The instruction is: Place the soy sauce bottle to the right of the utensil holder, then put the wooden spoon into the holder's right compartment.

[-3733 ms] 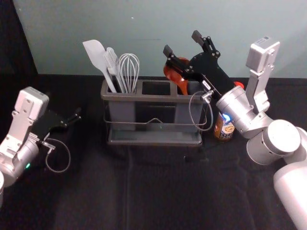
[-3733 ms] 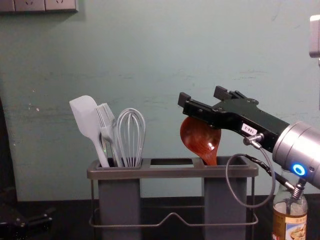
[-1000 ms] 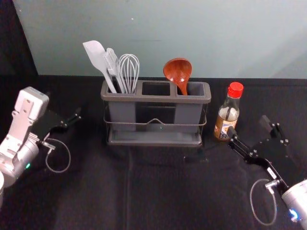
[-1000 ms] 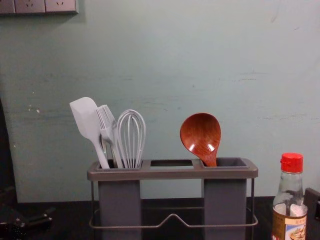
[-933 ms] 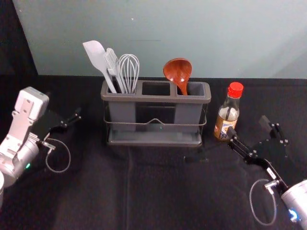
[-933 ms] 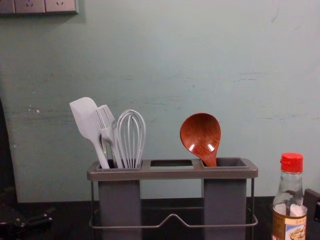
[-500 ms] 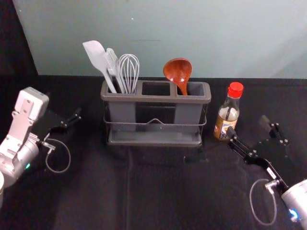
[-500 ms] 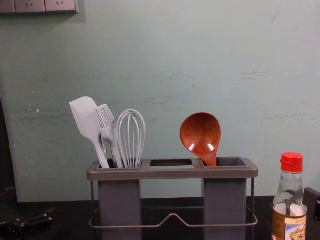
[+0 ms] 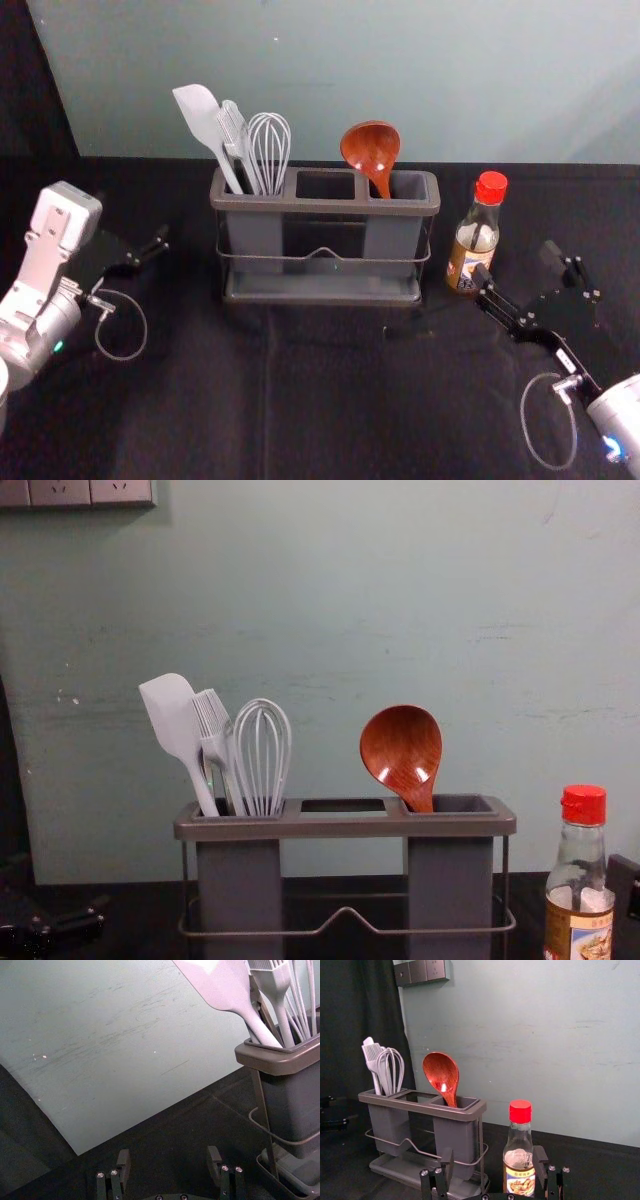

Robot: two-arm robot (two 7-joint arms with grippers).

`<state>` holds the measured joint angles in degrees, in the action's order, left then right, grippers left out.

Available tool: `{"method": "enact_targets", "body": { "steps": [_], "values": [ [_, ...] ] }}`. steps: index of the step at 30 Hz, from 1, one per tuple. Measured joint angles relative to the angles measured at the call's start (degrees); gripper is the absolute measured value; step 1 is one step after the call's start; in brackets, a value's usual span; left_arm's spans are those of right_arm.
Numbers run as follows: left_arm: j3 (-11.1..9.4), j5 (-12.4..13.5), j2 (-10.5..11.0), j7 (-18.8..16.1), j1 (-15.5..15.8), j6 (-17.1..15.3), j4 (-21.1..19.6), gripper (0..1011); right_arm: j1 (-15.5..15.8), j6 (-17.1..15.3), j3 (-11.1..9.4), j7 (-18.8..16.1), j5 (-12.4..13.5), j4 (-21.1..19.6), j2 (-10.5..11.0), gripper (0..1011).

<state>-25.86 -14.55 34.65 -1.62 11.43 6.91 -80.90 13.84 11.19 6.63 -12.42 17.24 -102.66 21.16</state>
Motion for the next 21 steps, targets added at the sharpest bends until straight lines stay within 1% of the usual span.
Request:
{"method": "enact_targets", "body": {
  "steps": [21],
  "values": [
    [0.00,0.00,0.00,0.00,0.00,0.00,0.00,1005,0.00,-0.05,0.00,0.01,0.06,-0.07,0.05,1004]
  ]
}}
